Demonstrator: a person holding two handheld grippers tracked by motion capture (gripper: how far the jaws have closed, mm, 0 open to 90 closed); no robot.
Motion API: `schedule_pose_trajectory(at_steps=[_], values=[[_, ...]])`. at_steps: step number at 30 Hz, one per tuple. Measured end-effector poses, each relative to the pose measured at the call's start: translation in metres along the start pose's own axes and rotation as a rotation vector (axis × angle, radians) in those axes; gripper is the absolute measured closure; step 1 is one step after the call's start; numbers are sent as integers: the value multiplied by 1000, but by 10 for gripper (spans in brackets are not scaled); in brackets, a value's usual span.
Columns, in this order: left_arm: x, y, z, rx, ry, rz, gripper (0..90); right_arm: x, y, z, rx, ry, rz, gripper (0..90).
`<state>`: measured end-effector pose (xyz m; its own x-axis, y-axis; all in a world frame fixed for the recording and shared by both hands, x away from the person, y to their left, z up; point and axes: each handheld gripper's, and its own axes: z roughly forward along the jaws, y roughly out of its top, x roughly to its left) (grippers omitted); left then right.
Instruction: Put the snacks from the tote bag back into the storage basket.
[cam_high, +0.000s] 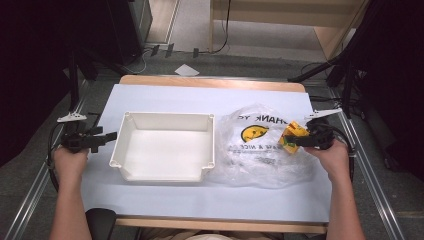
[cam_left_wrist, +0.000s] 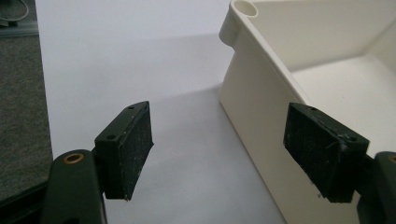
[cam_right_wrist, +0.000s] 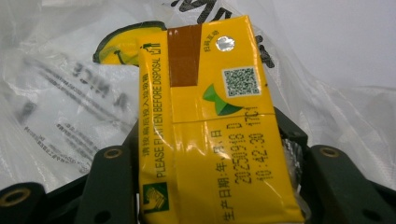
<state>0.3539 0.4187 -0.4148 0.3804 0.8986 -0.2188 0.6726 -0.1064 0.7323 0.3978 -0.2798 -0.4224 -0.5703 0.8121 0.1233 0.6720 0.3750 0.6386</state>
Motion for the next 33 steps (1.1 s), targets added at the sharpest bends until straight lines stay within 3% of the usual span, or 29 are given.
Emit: schedule_pose_trajectory(at_steps=[6,16,25,27,33], values=[[0,0,0,-3,-5,-2,249,4,2,0,12,-26,-33,509],[0,0,1,1,-5,-1,249,3,5,-4,27,-44,-13,515],[0,0,1,5,-2,0,249,9,12,-15,-4,-84,-24,516],[0,0,1,5,-3,-1,249,11,16,-19,-21,-114,2,516],[0,0,2,8,-5,2,249,14,20,-25,-25,-107,26,517]])
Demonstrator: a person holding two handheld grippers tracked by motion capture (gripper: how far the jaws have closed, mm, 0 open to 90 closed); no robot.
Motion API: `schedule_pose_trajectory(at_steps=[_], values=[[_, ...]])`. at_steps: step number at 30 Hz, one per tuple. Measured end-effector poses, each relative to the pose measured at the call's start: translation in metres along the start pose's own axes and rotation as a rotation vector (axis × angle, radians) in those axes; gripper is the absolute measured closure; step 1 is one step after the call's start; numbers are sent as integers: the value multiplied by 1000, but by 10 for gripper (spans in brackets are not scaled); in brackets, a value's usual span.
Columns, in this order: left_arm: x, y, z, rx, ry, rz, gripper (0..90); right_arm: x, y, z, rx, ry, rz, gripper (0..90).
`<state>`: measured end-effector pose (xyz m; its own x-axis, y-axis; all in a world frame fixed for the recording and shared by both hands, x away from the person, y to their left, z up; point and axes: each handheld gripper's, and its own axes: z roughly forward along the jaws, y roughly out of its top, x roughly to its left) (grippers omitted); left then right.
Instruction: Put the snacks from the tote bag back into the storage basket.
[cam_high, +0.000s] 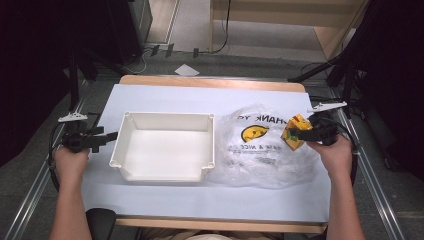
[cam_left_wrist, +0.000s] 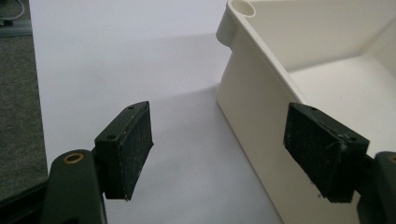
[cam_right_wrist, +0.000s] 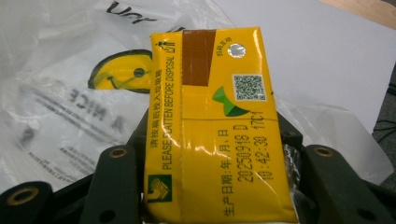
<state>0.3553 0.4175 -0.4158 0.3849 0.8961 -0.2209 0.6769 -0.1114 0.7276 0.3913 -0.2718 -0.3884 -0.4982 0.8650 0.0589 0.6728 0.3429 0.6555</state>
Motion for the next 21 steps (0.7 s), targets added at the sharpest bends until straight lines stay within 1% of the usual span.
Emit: schedule_pose_trajectory(at_steps=[3,5,9,19,21], values=[[0,0,0,-3,0,-1,249,4,3,-3,-2,17,3,517],[-1,0,-1,-6,-1,-1,250,7,5,-5,-9,19,-7,517],[-2,1,-2,-11,-6,3,249,13,11,-10,-16,28,-6,517],[-6,-1,-6,-9,2,12,249,32,26,-15,-27,58,-51,517],[-6,-2,-7,-9,-1,14,248,36,29,-15,-26,71,-54,517]])
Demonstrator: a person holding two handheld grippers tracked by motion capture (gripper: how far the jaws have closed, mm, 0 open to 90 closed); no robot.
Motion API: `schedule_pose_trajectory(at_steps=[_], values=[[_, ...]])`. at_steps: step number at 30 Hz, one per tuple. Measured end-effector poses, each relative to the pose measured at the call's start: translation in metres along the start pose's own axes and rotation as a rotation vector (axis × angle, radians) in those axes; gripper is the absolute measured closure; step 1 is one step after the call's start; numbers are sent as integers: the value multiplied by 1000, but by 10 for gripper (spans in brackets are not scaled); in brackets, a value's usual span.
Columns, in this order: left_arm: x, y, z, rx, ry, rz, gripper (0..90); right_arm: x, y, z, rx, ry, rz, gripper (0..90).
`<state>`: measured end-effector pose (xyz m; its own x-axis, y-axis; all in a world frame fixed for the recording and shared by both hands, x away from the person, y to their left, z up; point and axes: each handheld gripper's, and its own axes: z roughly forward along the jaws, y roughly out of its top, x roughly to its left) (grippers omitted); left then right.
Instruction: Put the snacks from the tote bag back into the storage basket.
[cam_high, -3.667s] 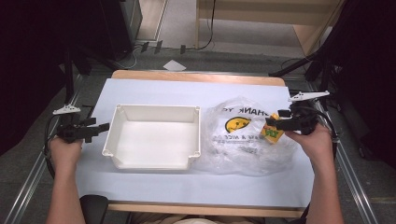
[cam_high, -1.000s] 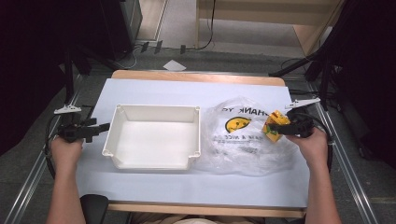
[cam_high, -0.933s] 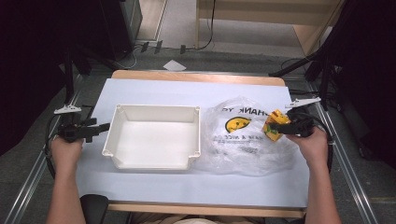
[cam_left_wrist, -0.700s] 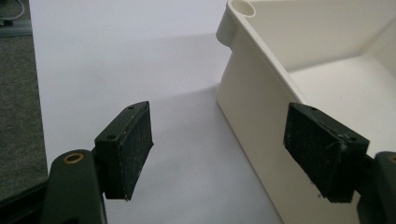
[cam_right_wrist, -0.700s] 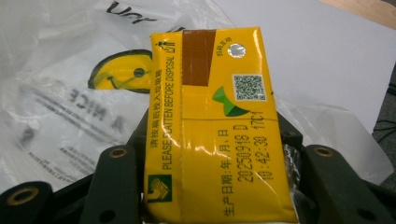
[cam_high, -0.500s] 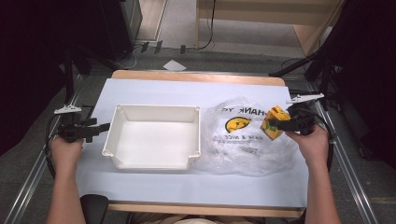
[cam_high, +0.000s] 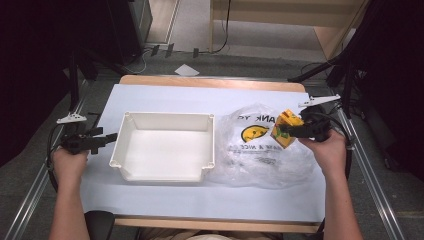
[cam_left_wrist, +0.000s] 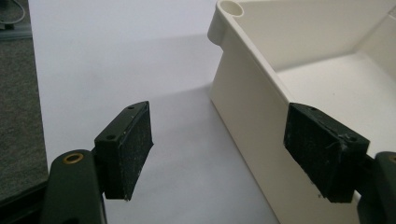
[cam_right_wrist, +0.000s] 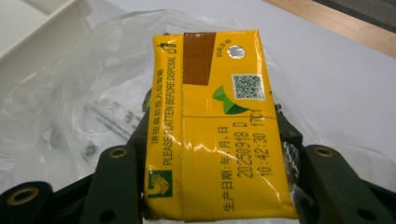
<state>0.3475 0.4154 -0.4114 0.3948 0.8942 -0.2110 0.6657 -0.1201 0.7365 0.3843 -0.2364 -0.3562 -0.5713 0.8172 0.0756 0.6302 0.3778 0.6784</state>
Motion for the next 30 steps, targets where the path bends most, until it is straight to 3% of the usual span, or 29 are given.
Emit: schedule_pose_trajectory(at_steps=[27,30], values=[[2,-1,1,-2,-18,-6,245,36,18,20,54,84,-51,518],[1,-1,1,-4,-12,-6,247,39,22,21,69,112,-45,518]])
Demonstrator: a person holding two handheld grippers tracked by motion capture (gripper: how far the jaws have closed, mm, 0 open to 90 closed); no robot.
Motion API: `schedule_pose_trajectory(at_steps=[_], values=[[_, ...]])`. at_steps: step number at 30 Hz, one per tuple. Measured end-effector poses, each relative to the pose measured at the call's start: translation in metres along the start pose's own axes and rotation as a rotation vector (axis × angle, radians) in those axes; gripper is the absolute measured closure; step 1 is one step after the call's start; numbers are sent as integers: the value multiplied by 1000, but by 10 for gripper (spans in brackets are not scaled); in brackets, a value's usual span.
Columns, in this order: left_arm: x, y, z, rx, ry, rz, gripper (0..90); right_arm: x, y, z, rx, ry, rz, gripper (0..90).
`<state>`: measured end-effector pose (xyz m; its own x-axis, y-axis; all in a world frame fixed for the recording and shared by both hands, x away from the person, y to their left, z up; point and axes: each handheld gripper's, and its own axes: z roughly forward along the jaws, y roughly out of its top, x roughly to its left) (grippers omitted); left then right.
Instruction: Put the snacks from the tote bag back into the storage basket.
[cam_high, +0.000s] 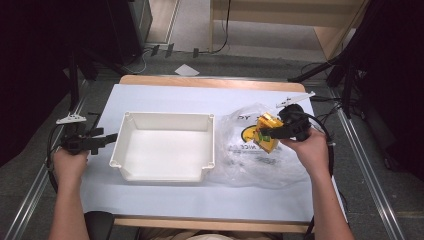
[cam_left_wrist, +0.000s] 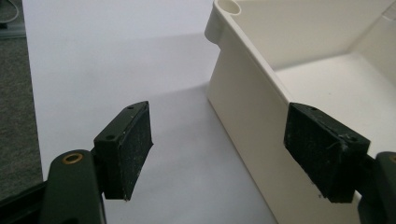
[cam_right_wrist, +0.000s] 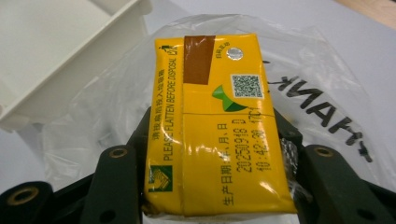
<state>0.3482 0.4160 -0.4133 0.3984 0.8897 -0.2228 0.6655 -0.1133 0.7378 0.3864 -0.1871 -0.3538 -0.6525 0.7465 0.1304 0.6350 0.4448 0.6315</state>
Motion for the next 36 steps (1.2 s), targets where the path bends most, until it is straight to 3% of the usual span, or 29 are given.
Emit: schedule_pose_trajectory(at_steps=[5,10,18,36], values=[[1,0,1,9,5,2,249,6,4,4,13,2,-38,519],[0,0,1,5,0,-1,249,12,9,7,14,9,-47,519],[1,-1,2,8,2,-4,250,25,27,14,14,29,-89,519],[1,-2,2,5,3,-8,255,41,57,18,2,59,-131,519]])
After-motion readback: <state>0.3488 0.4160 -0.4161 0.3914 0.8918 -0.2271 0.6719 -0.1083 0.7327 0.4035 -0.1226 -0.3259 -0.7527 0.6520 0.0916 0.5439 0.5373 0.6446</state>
